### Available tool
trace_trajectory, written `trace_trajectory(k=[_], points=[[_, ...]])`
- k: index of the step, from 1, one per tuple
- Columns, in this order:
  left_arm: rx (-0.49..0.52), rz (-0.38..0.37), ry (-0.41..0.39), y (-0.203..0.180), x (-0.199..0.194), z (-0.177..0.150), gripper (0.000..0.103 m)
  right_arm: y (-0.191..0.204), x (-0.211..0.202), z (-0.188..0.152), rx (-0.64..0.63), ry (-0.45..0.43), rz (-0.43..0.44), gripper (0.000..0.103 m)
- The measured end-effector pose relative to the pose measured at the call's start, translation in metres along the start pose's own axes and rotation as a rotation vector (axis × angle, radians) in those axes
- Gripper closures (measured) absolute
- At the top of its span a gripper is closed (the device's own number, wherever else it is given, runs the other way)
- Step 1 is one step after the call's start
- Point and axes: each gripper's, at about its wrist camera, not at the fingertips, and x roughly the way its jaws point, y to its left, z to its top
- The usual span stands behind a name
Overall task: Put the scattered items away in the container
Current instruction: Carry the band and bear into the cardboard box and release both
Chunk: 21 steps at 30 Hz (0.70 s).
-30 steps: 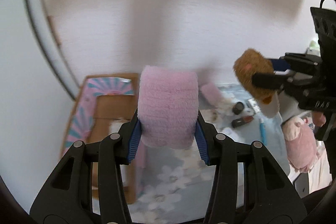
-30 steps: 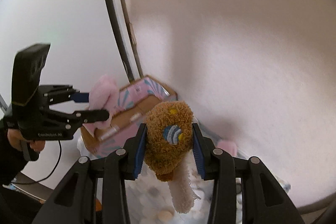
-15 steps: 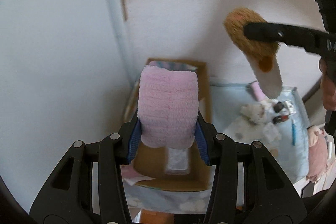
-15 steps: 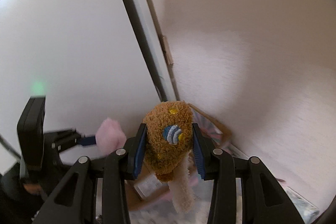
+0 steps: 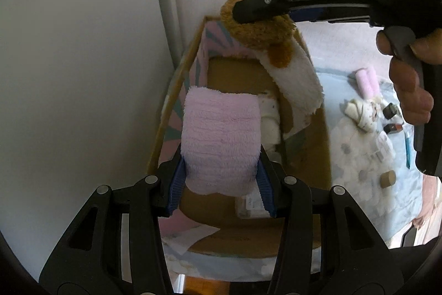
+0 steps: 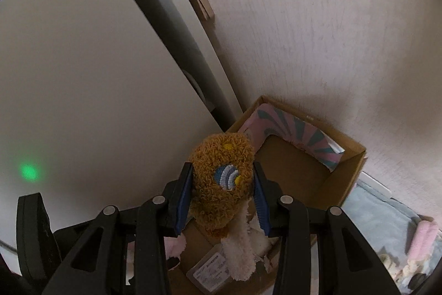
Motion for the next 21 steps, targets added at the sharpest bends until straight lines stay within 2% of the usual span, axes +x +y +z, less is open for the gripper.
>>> trace_trajectory(k=[6, 9, 10, 11, 12, 17, 21], points=[[0.009, -0.009, 0.022, 0.004, 0.013, -0.001, 0.06, -0.007, 0.016, 0.005, 0.034, 0.029, 0.014, 0.062], [0.009, -0.013, 0.047, 0.005, 0.017, 0.001, 0.055, -0.01, 0.019, 0.01, 0.057, 0.045, 0.02, 0.048], [0.008, -0.011, 0.057, 0.005, 0.017, 0.002, 0.043, -0.013, 0.015, 0.013, 0.062, 0.036, 0.017, 0.046], [0.012, -0.005, 0.06, 0.006, 0.017, 0.002, 0.013, -0.015, 0.01, 0.014, 0.066, 0.016, 0.009, 0.045], [0.015, 0.001, 0.053, 0.006, 0.016, 0.002, 0.0, -0.016, 0.005, 0.015, 0.068, 0.003, 0.0, 0.044], [0.018, 0.002, 0.021, 0.007, 0.003, 0.004, 0.0, -0.021, -0.026, 0.01, 0.062, -0.044, -0.028, 0.044], [0.021, 0.018, 0.007, -0.007, 0.002, 0.007, 0.0, -0.02, -0.045, 0.002, 0.045, -0.066, -0.052, 0.044]])
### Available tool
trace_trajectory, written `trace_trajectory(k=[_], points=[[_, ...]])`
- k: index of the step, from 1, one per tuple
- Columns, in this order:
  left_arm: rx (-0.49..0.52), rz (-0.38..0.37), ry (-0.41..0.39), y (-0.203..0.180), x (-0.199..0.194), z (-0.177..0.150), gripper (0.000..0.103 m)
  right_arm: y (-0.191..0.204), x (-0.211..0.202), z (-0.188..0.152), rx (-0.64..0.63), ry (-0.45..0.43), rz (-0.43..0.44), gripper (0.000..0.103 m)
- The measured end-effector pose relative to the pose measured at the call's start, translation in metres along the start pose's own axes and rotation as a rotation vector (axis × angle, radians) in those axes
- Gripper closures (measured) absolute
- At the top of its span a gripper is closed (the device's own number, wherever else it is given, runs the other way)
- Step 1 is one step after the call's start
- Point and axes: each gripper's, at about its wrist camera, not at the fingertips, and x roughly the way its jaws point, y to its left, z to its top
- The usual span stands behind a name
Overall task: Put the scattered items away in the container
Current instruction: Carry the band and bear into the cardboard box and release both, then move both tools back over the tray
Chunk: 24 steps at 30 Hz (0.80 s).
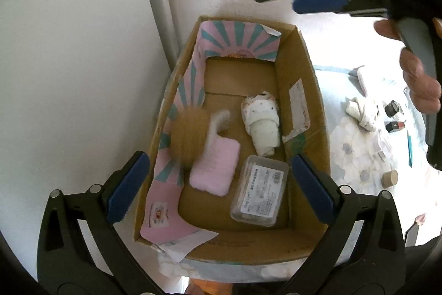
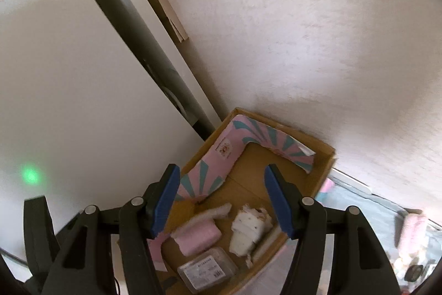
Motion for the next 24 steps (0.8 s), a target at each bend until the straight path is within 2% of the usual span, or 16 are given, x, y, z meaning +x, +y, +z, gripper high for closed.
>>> trace_trajectory(k=[7, 17, 24], points=[[-0.02, 0.006, -0.034, -0.006, -0.025, -0.002, 0.0, -0.003, -0.029, -0.015, -0.037, -0.043, -0.023, 0.044], [0.031, -0.008, -0.083, -0.047, -0.051, 0.003, 0.0, -0.007, -0.086, -0.041, -0.088, -0.094, -0.05, 0.044], [0.091, -0.091, -0.152, -0.087, -0.074, 0.014, 0.0, -0.041, -0.157, -0.058, -0.059, -0.158, -0.141, 0.044]])
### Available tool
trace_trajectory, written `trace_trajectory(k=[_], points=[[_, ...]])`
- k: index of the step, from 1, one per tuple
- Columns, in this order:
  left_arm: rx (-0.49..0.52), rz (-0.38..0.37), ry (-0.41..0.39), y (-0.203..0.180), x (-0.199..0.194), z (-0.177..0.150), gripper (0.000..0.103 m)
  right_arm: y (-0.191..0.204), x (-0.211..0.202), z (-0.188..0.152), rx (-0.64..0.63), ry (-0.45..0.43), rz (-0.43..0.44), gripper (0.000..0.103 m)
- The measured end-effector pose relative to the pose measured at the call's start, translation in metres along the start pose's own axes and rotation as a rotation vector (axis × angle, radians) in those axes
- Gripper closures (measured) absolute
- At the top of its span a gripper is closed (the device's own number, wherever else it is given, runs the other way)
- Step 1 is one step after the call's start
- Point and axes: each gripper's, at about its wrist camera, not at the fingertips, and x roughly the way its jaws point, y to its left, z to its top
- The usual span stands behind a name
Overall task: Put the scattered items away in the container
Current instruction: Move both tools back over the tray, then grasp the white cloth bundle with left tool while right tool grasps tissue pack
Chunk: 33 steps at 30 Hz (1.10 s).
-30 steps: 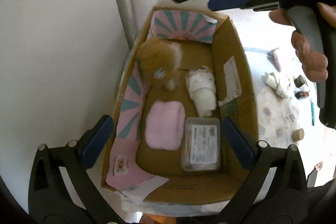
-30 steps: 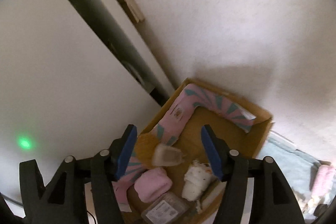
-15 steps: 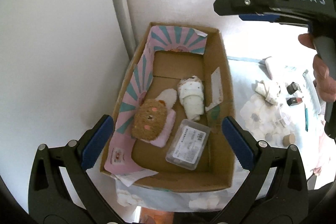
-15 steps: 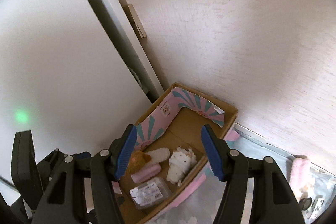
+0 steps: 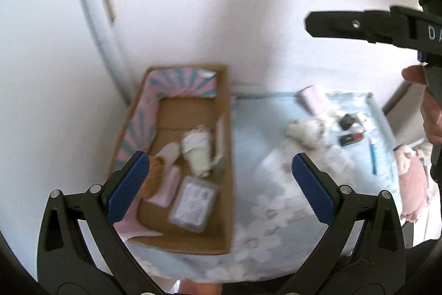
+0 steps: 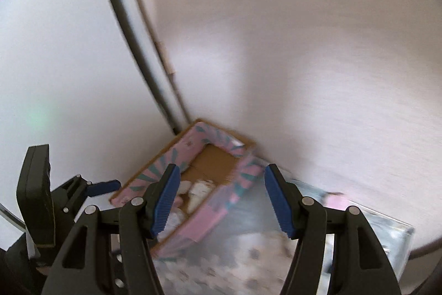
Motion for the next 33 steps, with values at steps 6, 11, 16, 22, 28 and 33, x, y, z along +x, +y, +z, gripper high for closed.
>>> trace_trajectory(k=[6, 11, 16, 22, 28, 33], points=[[0.068, -0.052, -0.026, -0.043, 0.001, 0.019, 0.0, -0.055, -0.06, -0.018, 0.039, -0.047, -0.142, 0.044], [0.113, -0.113, -0.008, -0.08, 0.02, 0.032, 0.0, -0.115, -0.091, -0.049, 0.115, -0.031, -0.248, 0.044], [0.121, -0.178, 0.065, -0.112, 0.057, 0.037, 0.0, -0.168, -0.09, -0.091, 0.201, 0.038, -0.362, 0.044], [0.178, -0.159, 0.144, -0.154, 0.121, 0.034, 0.0, -0.214, -0.056, -0.138, 0.253, 0.15, -0.393, 0.044], [0.204, -0.126, 0.194, -0.172, 0.185, 0.023, 0.0, -0.251, -0.006, -0.175, 0.307, 0.227, -0.353, 0.044], [0.223, -0.111, 0.213, -0.179, 0.216, 0.017, 0.001, -0.27, 0.021, -0.183, 0.309, 0.25, -0.347, 0.044]])
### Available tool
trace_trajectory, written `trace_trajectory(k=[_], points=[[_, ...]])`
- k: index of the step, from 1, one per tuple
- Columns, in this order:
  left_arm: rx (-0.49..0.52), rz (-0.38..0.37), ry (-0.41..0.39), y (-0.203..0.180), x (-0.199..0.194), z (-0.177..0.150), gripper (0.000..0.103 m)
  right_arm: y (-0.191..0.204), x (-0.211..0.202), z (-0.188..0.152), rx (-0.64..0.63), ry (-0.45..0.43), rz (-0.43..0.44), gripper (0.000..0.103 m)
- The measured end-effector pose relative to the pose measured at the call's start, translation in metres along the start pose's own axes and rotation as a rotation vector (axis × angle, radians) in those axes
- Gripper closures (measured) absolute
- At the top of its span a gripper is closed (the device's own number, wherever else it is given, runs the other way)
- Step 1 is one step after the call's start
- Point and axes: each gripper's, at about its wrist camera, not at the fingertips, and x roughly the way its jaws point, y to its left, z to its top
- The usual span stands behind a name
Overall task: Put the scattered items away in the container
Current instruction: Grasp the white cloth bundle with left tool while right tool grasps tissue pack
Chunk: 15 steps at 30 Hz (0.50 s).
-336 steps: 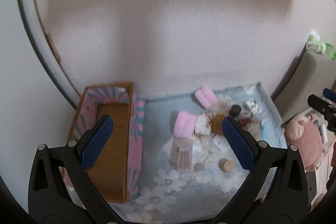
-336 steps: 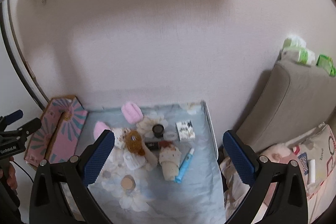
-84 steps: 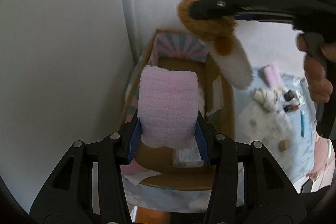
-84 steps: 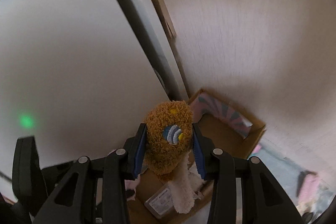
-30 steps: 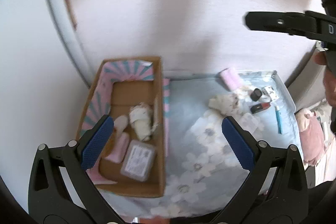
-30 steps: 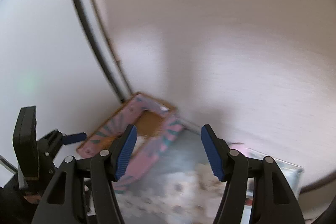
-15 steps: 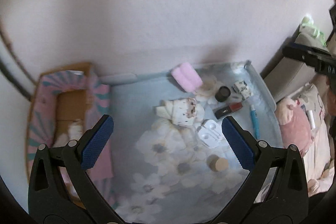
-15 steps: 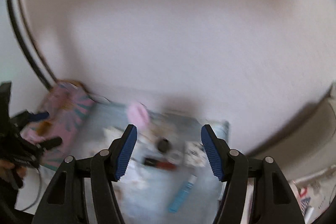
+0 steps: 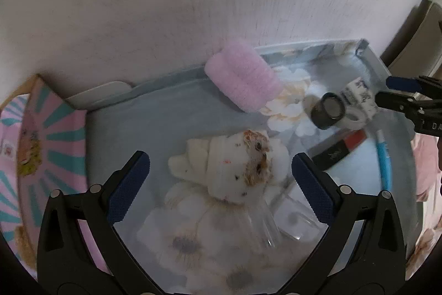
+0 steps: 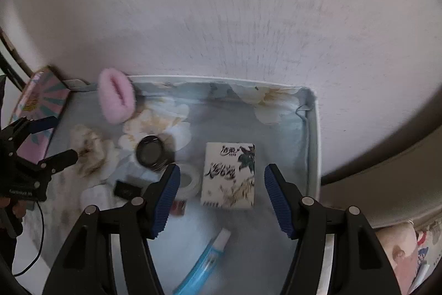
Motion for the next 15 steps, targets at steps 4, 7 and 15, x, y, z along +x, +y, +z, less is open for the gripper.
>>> trace_trajectory(k=[4, 7, 15], points=[[0.009, 0.003, 0.018, -0.004, 0.017, 0.001, 0.005, -0.01, 0.016, 0.002, 0.028, 0.025, 0.018, 0.044], [0.008, -0.011, 0.024, -0.006, 0.022, 0.0, 0.013, -0.012, 0.023, 0.003, 0.03, 0.039, 0.031, 0.052], [0.009, -0.007, 0.045, -0.003, 0.028, 0.001, 0.046, -0.015, 0.026, 0.002, 0.023, 0.038, 0.038, 0.061]])
